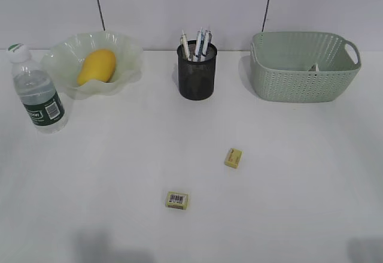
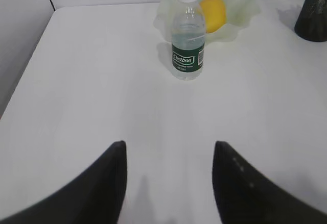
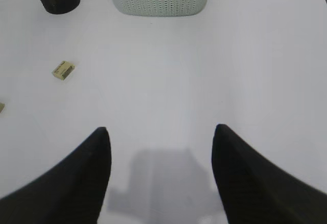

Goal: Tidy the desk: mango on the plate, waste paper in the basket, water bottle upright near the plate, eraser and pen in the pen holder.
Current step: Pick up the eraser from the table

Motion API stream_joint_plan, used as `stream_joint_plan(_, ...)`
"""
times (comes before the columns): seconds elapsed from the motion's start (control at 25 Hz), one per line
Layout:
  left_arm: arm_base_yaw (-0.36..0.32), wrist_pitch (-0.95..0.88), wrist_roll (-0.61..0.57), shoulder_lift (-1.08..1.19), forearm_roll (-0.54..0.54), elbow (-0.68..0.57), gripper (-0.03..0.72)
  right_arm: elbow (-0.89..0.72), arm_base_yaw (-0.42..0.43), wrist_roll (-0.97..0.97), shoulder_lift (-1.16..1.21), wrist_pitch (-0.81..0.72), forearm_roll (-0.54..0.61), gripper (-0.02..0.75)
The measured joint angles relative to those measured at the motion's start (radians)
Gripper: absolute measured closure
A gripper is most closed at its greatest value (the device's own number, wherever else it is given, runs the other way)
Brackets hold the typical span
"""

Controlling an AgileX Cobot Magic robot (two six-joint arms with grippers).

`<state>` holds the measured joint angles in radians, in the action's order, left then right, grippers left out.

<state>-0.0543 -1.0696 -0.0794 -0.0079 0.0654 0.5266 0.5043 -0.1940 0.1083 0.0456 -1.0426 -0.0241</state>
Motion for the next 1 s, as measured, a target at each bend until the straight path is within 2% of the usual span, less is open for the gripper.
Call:
stream_joint_plan(0.2, 0.000, 0.000, 0.000, 0.000, 0.000, 0.000, 0.283, 0.013, 0.000, 0.000, 0.000, 0.028, 0.000, 0.242)
stream_joint_plan(0.4, 0.000, 0.000, 0.000, 0.000, 0.000, 0.000, 0.298, 0.035, 0.000, 0.000, 0.080, 0.170, -0.001, 0.306)
stream_joint_plan(0.88, 0.000, 0.000, 0.000, 0.000, 0.000, 0.000, 0.320, 0.036, 0.000, 0.000, 0.646, 0.507, 0.000, 0.324)
stream_joint_plan(1.0, 0.000, 0.000, 0.000, 0.000, 0.000, 0.000, 0.340, 0.050, 0.000, 0.000, 0.764, 0.541, 0.024, 0.306)
